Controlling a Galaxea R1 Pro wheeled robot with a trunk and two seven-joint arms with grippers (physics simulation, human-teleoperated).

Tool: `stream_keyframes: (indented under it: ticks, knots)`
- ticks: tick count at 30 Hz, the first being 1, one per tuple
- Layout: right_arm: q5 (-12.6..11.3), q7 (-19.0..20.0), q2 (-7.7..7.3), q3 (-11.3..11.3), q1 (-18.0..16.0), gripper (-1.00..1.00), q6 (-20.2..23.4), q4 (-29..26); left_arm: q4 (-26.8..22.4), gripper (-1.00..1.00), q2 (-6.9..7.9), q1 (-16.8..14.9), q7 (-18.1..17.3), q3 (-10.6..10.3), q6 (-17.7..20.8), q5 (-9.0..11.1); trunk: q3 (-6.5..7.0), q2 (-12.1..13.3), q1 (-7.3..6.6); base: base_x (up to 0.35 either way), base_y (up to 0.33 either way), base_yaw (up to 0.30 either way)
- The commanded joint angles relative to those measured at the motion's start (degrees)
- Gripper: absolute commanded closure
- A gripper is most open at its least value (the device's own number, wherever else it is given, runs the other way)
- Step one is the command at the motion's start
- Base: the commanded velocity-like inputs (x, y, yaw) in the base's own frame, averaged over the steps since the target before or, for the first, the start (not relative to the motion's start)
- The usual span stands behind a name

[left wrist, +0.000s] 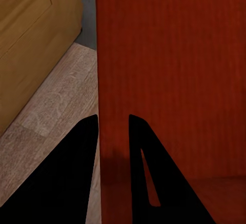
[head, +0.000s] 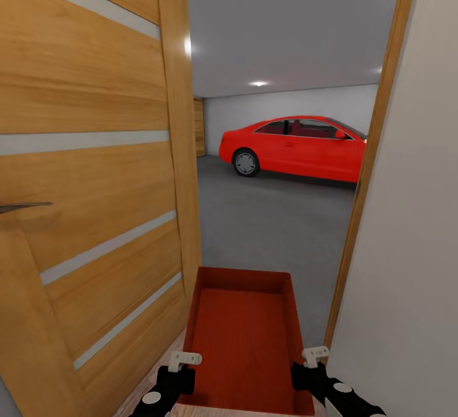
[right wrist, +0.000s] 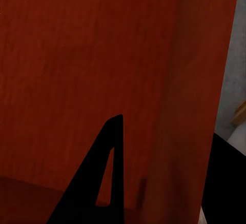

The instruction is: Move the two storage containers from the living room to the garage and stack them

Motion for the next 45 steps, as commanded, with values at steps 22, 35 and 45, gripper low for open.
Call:
stream_keyframes:
  ticks: [22,35,45]
  knots:
    - [0.07,0.15,-0.02,0.42,-0.08,1.0,-1.78,-0.1,0.0,1.0,0.13,-0.03,0.78,-0.39,0.25,1.02,0.03,-0.03,-0.01,0.0,0.0,-0.093]
    - [0.07,0.15,-0.02,0.43,-0.08,1.0,-1.78,-0.1,-0.02,1.0,0.13,-0.03,0.78,-0.31,0.25,1.02,0.04,-0.03,-0.01,0.0,0.0,-0.014]
    - [0.07,0.15,-0.02,0.43,-0.08,1.0,-1.78,-0.1,-0.02,1.0,0.13,-0.03,0.78,-0.22,0.27,1.1,0.04,-0.03,-0.01,0.117,0.087,0.0]
